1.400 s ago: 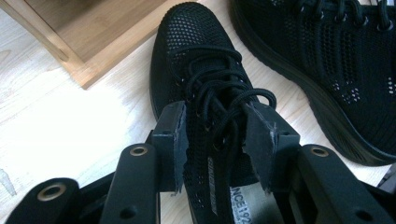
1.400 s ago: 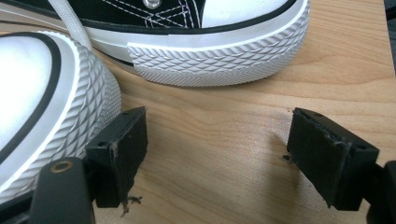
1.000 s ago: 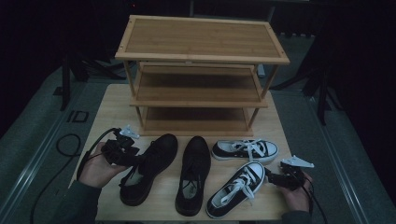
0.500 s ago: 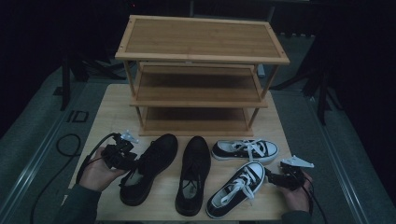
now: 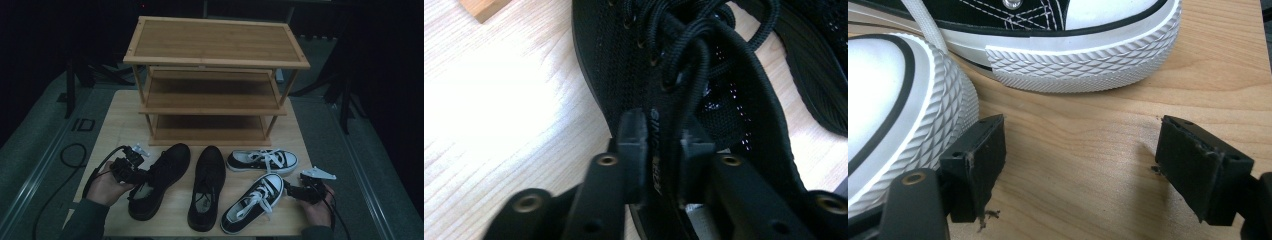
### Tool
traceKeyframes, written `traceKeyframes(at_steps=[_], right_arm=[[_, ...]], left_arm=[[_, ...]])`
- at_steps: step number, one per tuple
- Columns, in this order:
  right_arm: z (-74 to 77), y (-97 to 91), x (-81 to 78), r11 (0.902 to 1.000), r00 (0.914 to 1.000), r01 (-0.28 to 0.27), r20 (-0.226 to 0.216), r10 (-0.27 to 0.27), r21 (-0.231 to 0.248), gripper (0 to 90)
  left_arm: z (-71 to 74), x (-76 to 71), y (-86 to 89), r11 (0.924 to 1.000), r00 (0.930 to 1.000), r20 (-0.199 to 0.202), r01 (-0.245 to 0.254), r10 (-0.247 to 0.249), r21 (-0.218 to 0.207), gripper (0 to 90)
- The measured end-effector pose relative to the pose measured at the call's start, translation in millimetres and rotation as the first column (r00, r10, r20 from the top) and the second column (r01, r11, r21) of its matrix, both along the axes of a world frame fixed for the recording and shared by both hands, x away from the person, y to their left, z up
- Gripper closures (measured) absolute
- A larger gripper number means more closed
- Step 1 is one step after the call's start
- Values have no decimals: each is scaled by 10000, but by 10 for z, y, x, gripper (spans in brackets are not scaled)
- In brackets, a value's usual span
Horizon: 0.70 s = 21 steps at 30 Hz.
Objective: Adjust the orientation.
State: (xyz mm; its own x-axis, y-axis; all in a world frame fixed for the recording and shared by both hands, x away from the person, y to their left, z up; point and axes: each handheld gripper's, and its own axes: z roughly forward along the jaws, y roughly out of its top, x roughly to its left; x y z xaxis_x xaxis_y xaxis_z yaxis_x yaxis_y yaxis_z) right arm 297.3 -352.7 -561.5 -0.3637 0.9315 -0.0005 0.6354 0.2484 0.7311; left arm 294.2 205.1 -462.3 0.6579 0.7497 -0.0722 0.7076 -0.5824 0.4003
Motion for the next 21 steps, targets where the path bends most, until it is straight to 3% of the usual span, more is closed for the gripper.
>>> traceKeyframes(at_steps=[6, 21], right_arm=[[0, 0, 0, 10000, 10000, -1, 0, 1, 1, 201], [0, 0, 0, 10000, 10000, 0, -3, 0, 4, 201]], left_arm=[[35, 45, 19, 9981, 9997, 228, -12, -2, 621, 867], [92, 379, 319, 9957, 9977, 422, -569, 539, 730, 865]])
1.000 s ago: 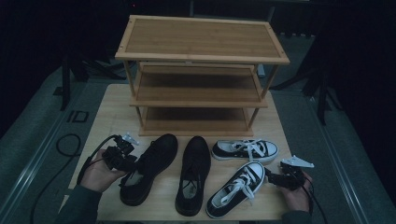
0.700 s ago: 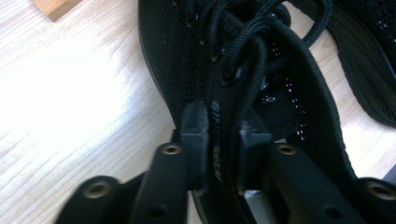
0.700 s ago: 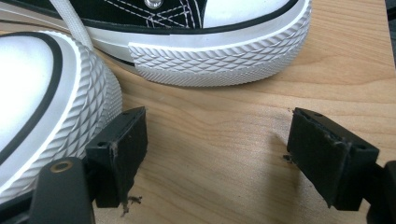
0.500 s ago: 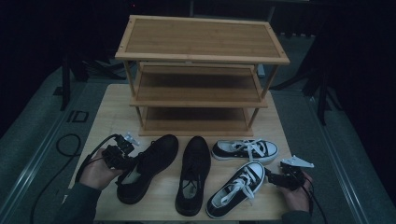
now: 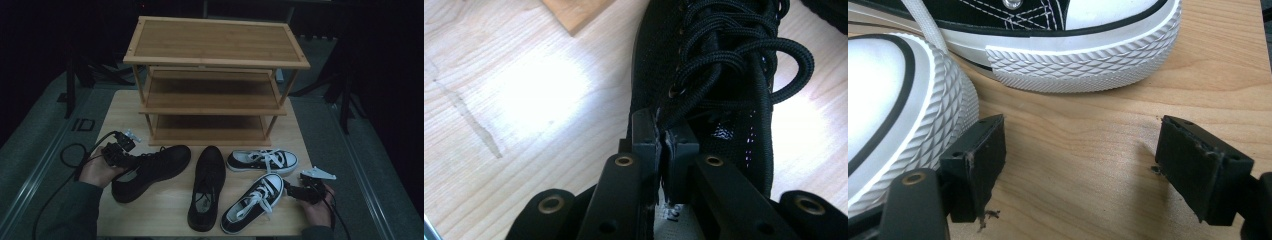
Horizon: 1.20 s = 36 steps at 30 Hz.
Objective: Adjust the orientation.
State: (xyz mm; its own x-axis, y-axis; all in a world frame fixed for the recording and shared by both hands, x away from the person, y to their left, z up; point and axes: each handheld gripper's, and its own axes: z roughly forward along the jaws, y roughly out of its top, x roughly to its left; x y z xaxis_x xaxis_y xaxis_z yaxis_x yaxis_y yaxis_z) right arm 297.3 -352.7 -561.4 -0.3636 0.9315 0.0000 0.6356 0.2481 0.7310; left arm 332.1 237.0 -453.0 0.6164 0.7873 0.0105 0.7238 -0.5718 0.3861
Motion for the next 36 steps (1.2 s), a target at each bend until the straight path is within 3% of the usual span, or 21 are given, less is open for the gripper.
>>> traceKeyframes(at_steps=[6, 14, 18, 20, 22, 31, 36], right_arm=[[0, 0, 0, 10000, 10000, 1, 3, -1, -1, 201], [0, 0, 0, 10000, 10000, -1, 4, 1, -2, 201], [0, 0, 0, 10000, 10000, 0, 1, 0, -1, 201], [0, 0, 0, 10000, 10000, 0, 3, 0, -2, 201], [0, 0, 0, 10000, 10000, 1, 2, -1, -1, 201], [0, 0, 0, 10000, 10000, -2, 4, 2, -2, 201], [0, 0, 0, 10000, 10000, -3, 4, 3, -2, 201]], left_arm=[[-2, 52, 118, 9995, 9990, 308, -312, 312, 15, 871], [-23, 90, 224, 9982, 9976, 426, -543, 554, -257, 871], [7, 59, 205, 9990, 9961, 787, -370, 390, -261, 877], [31, 48, 211, 9981, 9945, 952, -388, 433, -484, 878], [60, 41, 227, 9961, 9889, 1333, -571, 656, -669, 880], [18, 104, 284, 9938, 9899, 1160, -716, 812, -848, 880], [-6, 120, 295, 9953, 9907, 1132, -686, 760, -679, 875]])
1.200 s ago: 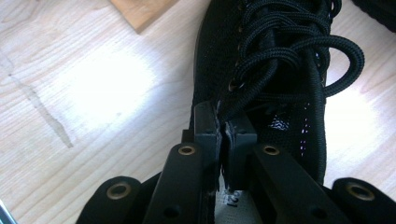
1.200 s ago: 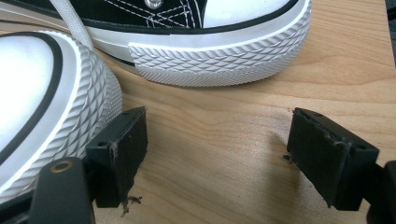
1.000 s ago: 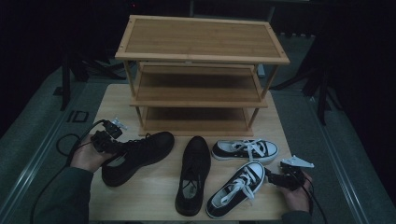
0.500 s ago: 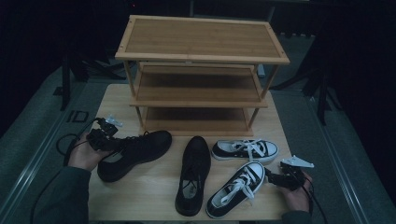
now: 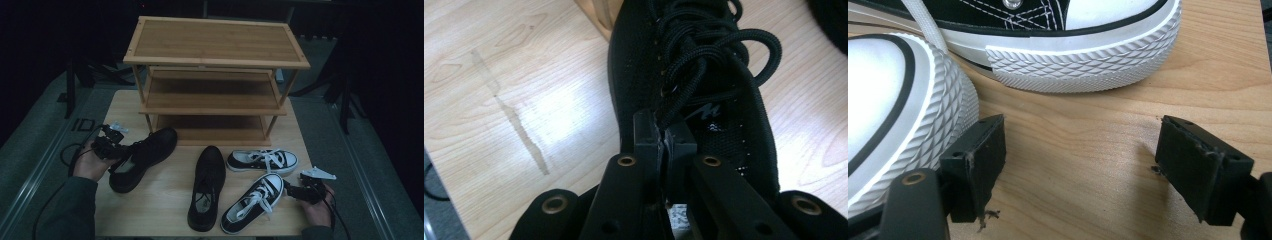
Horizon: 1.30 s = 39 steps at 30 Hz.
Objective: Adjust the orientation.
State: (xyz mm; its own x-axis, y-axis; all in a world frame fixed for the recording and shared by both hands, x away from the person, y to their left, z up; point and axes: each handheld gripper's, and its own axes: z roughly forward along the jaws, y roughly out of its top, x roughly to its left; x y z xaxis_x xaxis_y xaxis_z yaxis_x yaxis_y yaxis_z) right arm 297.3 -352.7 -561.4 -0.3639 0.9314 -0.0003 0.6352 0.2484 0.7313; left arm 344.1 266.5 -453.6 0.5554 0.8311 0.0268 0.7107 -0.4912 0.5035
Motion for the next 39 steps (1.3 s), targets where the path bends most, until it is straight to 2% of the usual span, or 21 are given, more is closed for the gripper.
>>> traceKeyframes(at_steps=[5, 8, 11, 12, 13, 15, 16, 17, 22, 31, 39], right_arm=[[0, 0, 0, 10000, 10000, 1, -1, -1, -1, 201], [0, 0, 0, 10000, 10000, 2, -2, -2, 1, 201], [0, 0, 0, 10000, 10000, -2, 0, 2, -1, 201], [0, 0, 0, 10000, 10000, 0, -2, 0, 0, 201], [0, 0, 0, 10000, 10000, 0, -2, 0, 0, 201], [0, 0, 0, 10000, 10000, -1, 0, 1, 0, 201], [0, 0, 0, 10000, 10000, 2, -3, -2, 1, 201], [0, 0, 0, 10000, 10000, -3, 1, 3, -3, 201], [0, 0, 0, 10000, 10000, 0, -2, 0, 1, 201], [0, 0, 0, 10000, 10000, 1, -1, -1, 0, 201], [0, 0, 0, 10000, 10000, -1, -2, 1, 1, 201]], left_arm=[[-6, 37, 47, 9999, 9999, -27, -148, 148, 66, 871], [-17, 36, 61, 9996, 9997, -52, -258, 258, -117, 862], [-10, 16, 56, 9993, 9998, -72, -197, 195, -307, 789], [9, -1, 46, 9989, 9998, -54, -215, 213, -418, 719], [9, -1, 46, 9989, 9998, -54, -215, 213, -418, 692], [31, -19, 44, 9985, 9996, -73, -290, 287, -474, 692], [40, -30, 47, 9984, 9995, -65, -304, 302, -473, 630], [46, -41, 47, 9983, 9994, -29, -335, 334, -471, 610], [103, -92, 69, 9973, 9988, 84, -477, 483, -556, 560], [195, -145, 66, 9966, 9992, 231, -307, 326, -770, 546], [276, -178, 72, 9958, 9980, 527, -312, 358, -866, 550]])
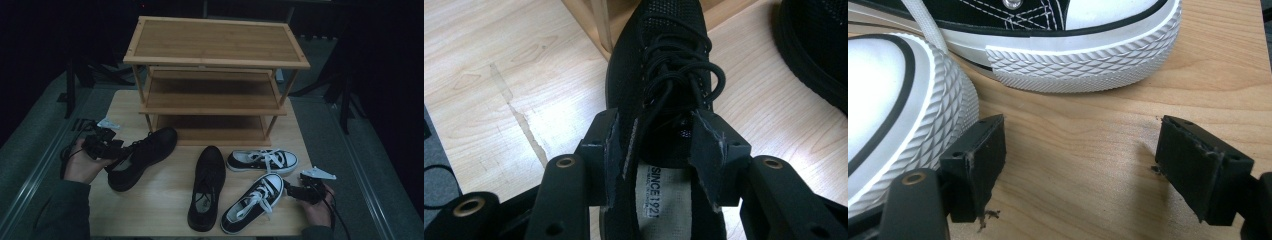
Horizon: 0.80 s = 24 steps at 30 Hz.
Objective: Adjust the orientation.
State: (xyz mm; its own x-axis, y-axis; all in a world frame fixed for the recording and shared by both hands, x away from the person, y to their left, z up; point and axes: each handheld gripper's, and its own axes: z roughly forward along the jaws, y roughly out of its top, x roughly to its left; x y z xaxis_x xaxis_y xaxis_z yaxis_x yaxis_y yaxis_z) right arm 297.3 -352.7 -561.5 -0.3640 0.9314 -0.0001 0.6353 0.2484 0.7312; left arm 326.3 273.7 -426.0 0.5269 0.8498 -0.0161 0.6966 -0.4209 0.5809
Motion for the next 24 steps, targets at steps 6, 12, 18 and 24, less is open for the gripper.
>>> traceKeyframes(at_steps=[6, 12, 18, 24], right_arm=[[0, 1, 0, 10000, 10000, 10, 1, -10, 4, 201], [0, 1, 0, 10000, 10000, 9, 0, -9, 11, 201], [0, 1, 0, 10000, 10000, 12, 1, -12, 4, 201], [0, 1, 0, 10000, 10000, 8, 6, -8, 2, 201]], left_arm=[[66, -29, -31, 9999, 9998, 157, 115, -115, 45, 551], [142, -55, -105, 9994, 9989, 328, 327, -330, 84, 551], [159, -61, -183, 9987, 9983, 332, 473, -478, 162, 549], [189, -69, -267, 9970, 9969, 289, 730, -738, 263, 549]])
